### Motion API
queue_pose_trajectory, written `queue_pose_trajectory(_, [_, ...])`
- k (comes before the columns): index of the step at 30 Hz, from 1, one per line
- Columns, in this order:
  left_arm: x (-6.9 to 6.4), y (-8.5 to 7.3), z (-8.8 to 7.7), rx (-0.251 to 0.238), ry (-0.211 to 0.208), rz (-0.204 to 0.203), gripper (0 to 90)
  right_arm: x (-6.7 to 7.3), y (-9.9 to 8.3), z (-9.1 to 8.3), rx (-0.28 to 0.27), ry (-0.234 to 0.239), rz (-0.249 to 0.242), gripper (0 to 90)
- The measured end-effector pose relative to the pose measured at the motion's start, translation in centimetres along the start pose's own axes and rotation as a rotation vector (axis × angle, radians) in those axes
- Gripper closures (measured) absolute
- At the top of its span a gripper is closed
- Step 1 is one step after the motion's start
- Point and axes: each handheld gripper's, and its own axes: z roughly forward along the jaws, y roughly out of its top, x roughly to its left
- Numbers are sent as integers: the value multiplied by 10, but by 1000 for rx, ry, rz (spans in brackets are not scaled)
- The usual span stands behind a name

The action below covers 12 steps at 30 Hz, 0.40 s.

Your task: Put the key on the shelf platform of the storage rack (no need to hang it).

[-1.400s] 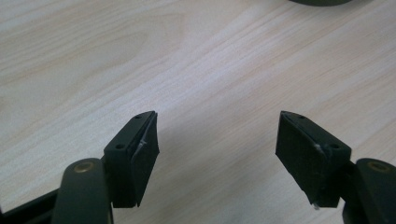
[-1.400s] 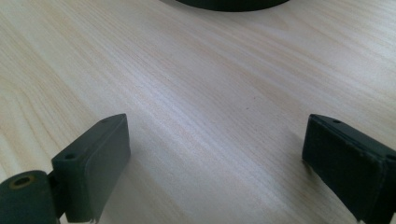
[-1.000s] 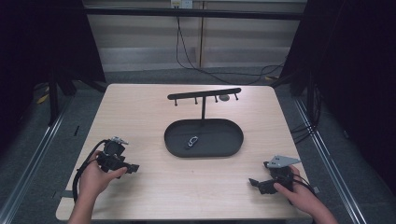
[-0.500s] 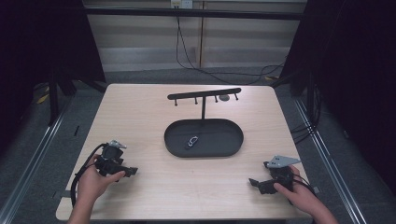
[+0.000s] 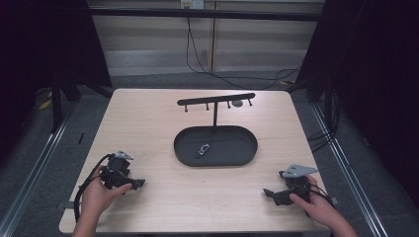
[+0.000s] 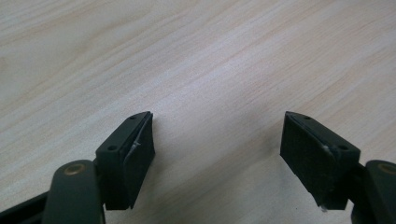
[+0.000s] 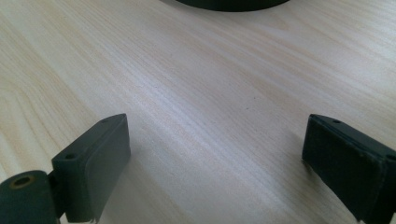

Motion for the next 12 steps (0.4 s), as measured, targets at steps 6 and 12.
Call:
queue_pose_trajectory(6, [-2, -1, 1, -11, 9, 26, 243, 0, 0, 0, 0, 0, 0, 73])
queue_pose_trajectory(12, [-3, -1, 1, -12, 20, 36, 242, 0, 0, 0, 0, 0, 0, 73])
